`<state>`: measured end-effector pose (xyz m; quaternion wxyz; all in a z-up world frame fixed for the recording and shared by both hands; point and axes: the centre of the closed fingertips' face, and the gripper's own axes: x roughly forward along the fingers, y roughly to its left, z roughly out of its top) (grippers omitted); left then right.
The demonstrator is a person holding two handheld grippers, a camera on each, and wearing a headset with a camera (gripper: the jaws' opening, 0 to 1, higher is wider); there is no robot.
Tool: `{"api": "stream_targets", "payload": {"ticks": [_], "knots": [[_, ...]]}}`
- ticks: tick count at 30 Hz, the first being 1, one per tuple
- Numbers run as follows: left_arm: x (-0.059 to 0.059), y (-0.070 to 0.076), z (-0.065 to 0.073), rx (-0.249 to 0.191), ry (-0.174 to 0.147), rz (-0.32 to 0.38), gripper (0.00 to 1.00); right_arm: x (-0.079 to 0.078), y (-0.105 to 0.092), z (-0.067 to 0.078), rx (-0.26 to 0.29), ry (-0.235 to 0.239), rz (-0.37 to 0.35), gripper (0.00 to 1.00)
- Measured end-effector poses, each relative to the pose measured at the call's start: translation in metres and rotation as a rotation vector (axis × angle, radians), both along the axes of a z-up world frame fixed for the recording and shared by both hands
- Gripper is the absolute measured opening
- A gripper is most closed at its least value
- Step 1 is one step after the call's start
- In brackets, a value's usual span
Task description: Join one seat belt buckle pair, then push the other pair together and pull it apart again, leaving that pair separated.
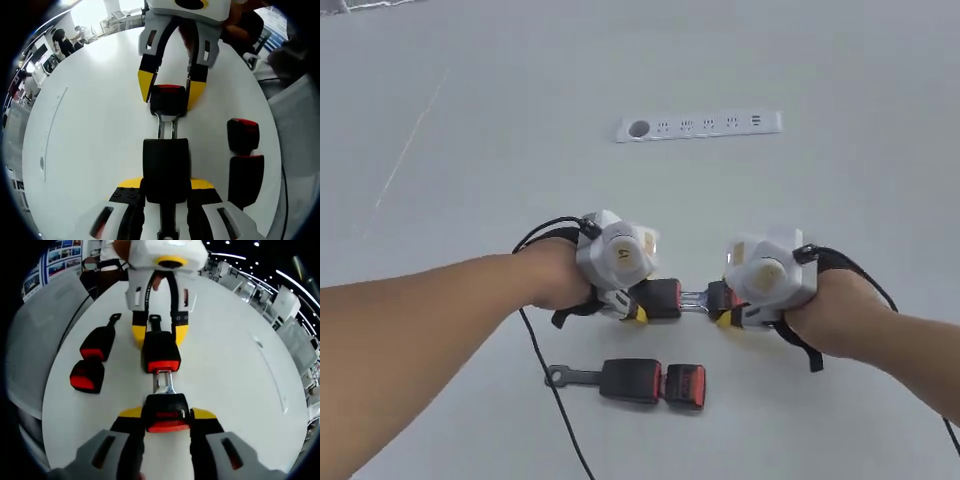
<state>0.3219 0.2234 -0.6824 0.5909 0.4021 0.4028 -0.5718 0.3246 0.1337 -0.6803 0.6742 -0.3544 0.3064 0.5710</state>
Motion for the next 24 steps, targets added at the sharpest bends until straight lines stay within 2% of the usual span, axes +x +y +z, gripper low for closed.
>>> {"api": "stream_targets", "payload": {"ticks": [12,19,24], "knots": [[0.001,0.001,-0.001,0.000,0.001,0.004,0.33,-0.001,0.002,0.002,0.003,-0.031,0.006,0.33],[0.000,0.000,0.000,-0.008,-0.004,0.001,0.32,-0.002,0.016,0.002,0.021,-0.023,0.009,0.32],[0.000,0.000,0.000,-0.011,-0.005,-0.003,0.32,-0.002,0.015,0.002,0.020,-0.018,0.014,0.32]]}}
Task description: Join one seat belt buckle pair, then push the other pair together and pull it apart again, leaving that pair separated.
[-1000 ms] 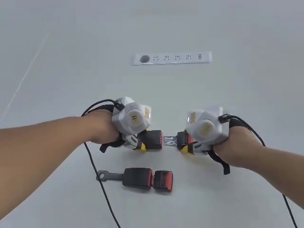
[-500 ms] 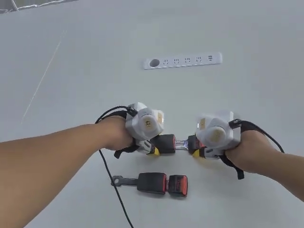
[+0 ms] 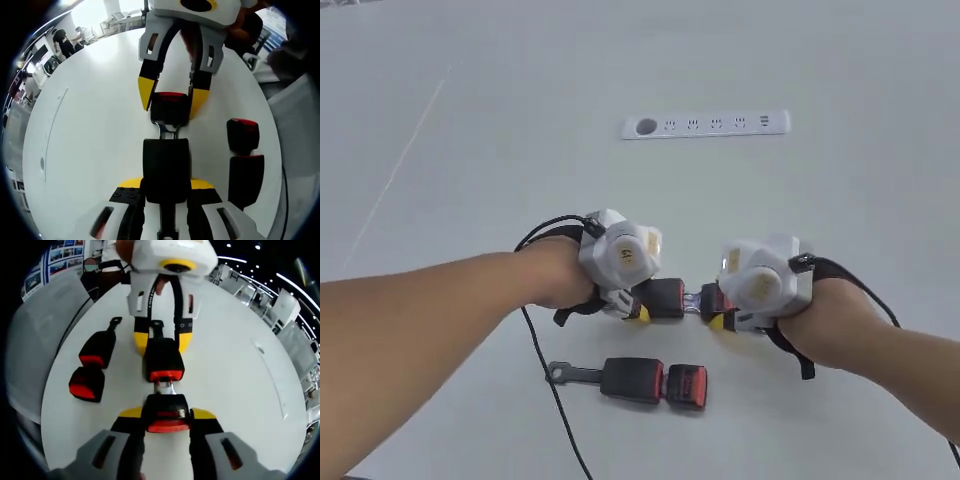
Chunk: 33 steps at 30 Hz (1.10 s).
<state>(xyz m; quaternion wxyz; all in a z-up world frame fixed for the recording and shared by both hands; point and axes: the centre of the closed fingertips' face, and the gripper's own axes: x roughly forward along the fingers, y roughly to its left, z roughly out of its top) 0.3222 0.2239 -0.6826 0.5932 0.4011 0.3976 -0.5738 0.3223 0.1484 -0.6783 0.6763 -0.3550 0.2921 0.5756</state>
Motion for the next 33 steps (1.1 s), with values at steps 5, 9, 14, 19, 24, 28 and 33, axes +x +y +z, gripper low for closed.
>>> {"api": "stream_targets", "payload": {"ticks": [5,9,14,19,24,28,33], "knots": [[0.000,-0.001,0.000,0.008,-0.001,-0.010,0.32,0.001,0.001,0.000,-0.003,0.007,0.002,0.31],[0.000,-0.001,0.000,0.016,0.001,-0.014,0.32,0.002,0.002,0.000,-0.006,0.009,0.010,0.30],[0.001,0.000,0.000,0.013,0.000,0.000,0.31,0.001,0.003,0.000,-0.011,0.007,0.001,0.30],[0.000,-0.001,-0.001,0.004,0.003,0.001,0.31,0.002,0.004,-0.001,-0.008,0.007,0.002,0.30],[-0.001,-0.001,-0.001,0.007,0.004,-0.002,0.31,0.002,0.012,-0.001,-0.003,0.007,0.005,0.30],[0.000,0.000,0.000,-0.001,-0.001,0.007,0.31,0.003,0.018,-0.001,-0.011,0.010,0.002,0.29],[0.000,0.000,0.000,-0.004,-0.003,0.005,0.31,0.004,0.017,0.000,-0.006,0.011,0.010,0.30]]}}
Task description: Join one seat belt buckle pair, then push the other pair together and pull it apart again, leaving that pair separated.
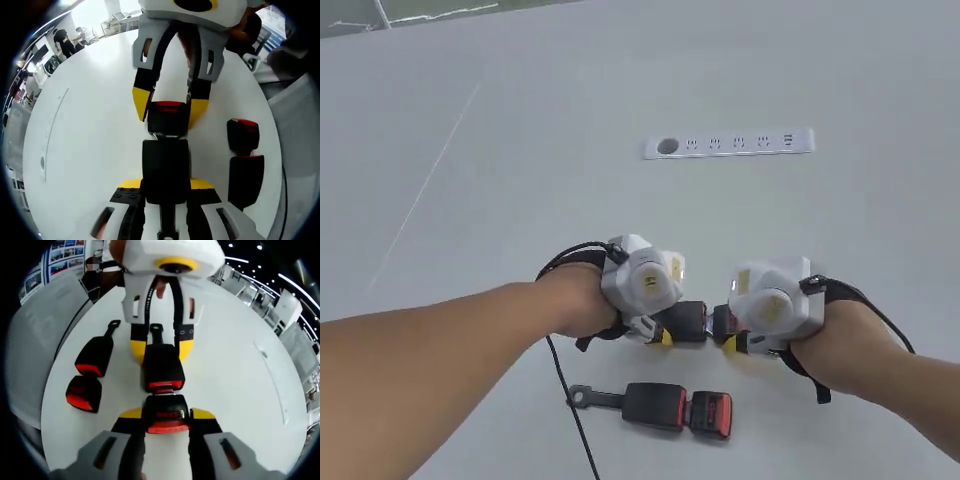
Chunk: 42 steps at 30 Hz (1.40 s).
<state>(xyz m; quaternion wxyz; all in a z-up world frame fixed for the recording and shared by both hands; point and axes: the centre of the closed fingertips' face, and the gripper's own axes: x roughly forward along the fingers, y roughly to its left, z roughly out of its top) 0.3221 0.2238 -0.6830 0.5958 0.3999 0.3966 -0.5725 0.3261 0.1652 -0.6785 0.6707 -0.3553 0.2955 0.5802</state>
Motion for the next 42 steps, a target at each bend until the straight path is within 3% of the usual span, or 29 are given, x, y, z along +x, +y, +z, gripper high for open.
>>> {"api": "stream_targets", "payload": {"ticks": [18,25,33,42], "knots": [[0.001,0.000,0.001,-0.005,-0.008,0.011,0.31,0.001,-0.002,-0.001,-0.004,-0.001,-0.007,0.31],[0.001,0.000,0.000,-0.008,0.001,0.017,0.31,0.001,-0.016,-0.001,0.002,0.000,-0.018,0.31],[0.000,0.000,0.000,-0.009,0.003,0.018,0.32,-0.001,-0.016,0.000,0.008,-0.003,-0.009,0.32],[-0.001,0.000,0.000,-0.014,0.008,0.022,0.32,-0.001,-0.048,0.000,0.006,0.008,-0.037,0.32]]}}
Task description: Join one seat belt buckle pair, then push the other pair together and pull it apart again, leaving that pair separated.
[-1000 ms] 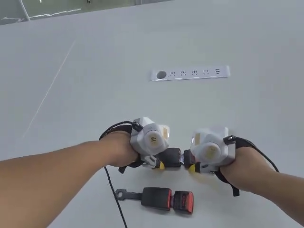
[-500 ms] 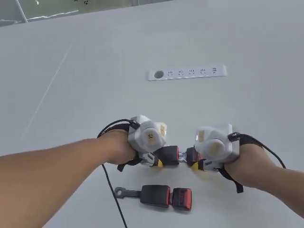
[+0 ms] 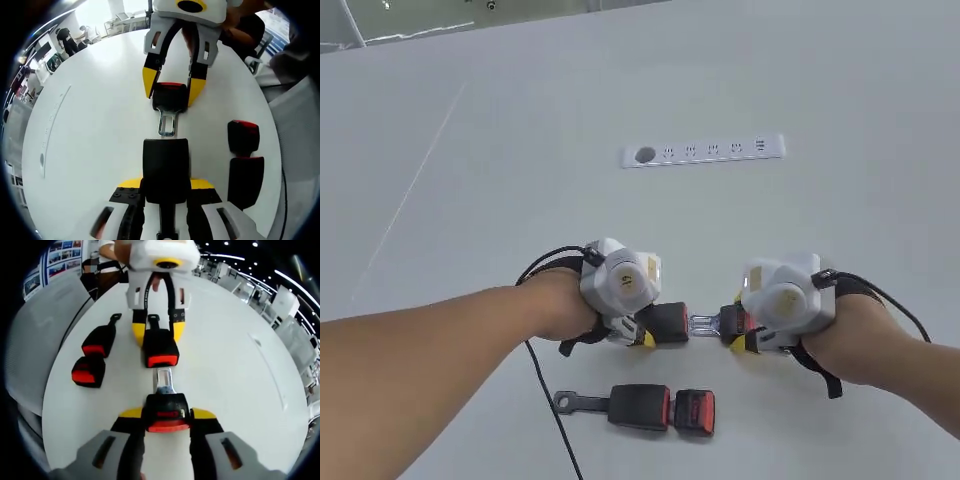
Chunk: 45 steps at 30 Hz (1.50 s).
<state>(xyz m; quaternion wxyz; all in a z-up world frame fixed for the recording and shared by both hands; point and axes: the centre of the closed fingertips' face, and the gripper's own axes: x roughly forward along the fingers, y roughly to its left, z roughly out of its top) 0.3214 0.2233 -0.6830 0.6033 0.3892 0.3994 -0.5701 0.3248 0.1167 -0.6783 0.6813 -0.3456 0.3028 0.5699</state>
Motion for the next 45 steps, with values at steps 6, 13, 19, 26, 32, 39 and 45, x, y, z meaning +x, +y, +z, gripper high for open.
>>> {"api": "stream_targets", "payload": {"ticks": [6,13,19,26,32,39,45], "knots": [[0.001,0.000,0.000,0.010,-0.001,-0.003,0.32,-0.004,-0.043,0.000,0.007,0.000,-0.034,0.33],[0.000,0.000,0.001,0.025,-0.006,0.007,0.32,-0.010,-0.086,0.000,-0.005,0.007,-0.057,0.33],[0.000,0.001,0.001,0.039,-0.009,0.007,0.32,-0.015,-0.122,-0.001,-0.023,0.022,-0.080,0.33],[-0.001,0.001,0.001,0.043,-0.017,0.021,0.32,-0.021,-0.138,0.000,-0.085,0.043,-0.069,0.34],[-0.001,0.000,0.002,0.050,-0.039,0.002,0.32,-0.023,-0.141,0.001,-0.106,0.056,-0.090,0.35],[0.001,0.000,0.002,0.060,-0.056,0.031,0.33,-0.019,-0.145,0.000,-0.117,0.061,-0.163,0.40],[0.001,0.000,0.009,0.035,-0.078,0.076,0.33,-0.022,-0.151,0.008,-0.059,0.080,-0.282,0.45]]}}
